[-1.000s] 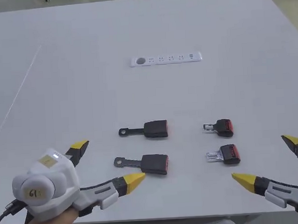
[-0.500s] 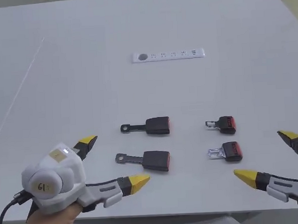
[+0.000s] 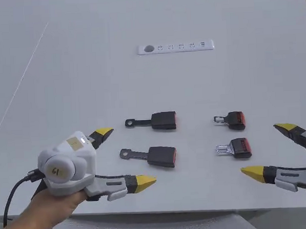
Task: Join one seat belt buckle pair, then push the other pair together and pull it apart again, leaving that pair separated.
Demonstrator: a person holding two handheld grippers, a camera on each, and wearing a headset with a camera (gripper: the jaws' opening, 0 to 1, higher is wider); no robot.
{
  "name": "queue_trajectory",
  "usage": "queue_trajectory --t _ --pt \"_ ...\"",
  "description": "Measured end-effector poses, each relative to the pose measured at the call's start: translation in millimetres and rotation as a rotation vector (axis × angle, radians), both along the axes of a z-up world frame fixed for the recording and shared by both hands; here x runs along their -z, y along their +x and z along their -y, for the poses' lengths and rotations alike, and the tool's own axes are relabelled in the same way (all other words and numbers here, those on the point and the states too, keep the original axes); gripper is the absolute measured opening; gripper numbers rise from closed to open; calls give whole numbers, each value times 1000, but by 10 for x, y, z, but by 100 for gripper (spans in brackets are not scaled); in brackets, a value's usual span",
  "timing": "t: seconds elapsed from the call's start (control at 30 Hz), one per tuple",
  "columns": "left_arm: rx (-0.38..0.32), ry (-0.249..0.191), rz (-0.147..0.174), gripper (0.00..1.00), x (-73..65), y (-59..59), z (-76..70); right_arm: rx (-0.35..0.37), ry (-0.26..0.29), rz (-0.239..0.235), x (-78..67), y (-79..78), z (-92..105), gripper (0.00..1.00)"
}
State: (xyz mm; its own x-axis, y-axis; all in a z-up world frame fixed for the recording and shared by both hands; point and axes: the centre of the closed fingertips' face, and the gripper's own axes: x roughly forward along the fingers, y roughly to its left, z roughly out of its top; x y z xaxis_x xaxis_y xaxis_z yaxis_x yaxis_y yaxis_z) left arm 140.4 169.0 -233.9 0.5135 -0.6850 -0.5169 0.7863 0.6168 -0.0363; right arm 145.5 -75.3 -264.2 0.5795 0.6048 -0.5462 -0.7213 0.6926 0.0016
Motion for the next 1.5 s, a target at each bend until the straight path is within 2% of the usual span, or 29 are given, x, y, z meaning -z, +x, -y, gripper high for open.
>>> queue_trajectory --t 0.07,0.33,0.5,0.63,0.67,0.77,0.97,1.1,1.2,1.3,1.33,1.5 --pt "14 5 -16 95 50 3 14 -16 -22 -10 59 29 11 85" --pt "100 49 -42 92 254 49 66 -98 -55 -56 247 105 -25 81" --pt "123 63 -59 90 364 121 84 -126 -57 -80 347 154 -59 80" --pt "155 79 -58 87 431 178 132 -156 -69 -102 439 174 -80 78" --pt "165 82 -65 86 462 194 146 -166 -77 -118 475 174 -79 77" --pt "192 90 -79 84 554 220 182 -185 -85 -124 528 206 -86 76" --pt "263 147 -111 81 753 270 207 -236 -109 -154 629 235 -99 76" --pt "290 157 -121 79 833 303 230 -262 -110 -170 679 268 -113 75" --pt "341 188 -119 77 916 306 253 -284 -114 -185 716 284 -108 75" --pt "380 224 -132 76 1009 303 264 -315 -130 -206 778 290 -87 74" --pt "405 240 -122 76 1042 309 270 -327 -136 -213 796 286 -81 73" --pt "459 282 -119 72 1150 343 298 -372 -166 -242 888 294 -46 71"
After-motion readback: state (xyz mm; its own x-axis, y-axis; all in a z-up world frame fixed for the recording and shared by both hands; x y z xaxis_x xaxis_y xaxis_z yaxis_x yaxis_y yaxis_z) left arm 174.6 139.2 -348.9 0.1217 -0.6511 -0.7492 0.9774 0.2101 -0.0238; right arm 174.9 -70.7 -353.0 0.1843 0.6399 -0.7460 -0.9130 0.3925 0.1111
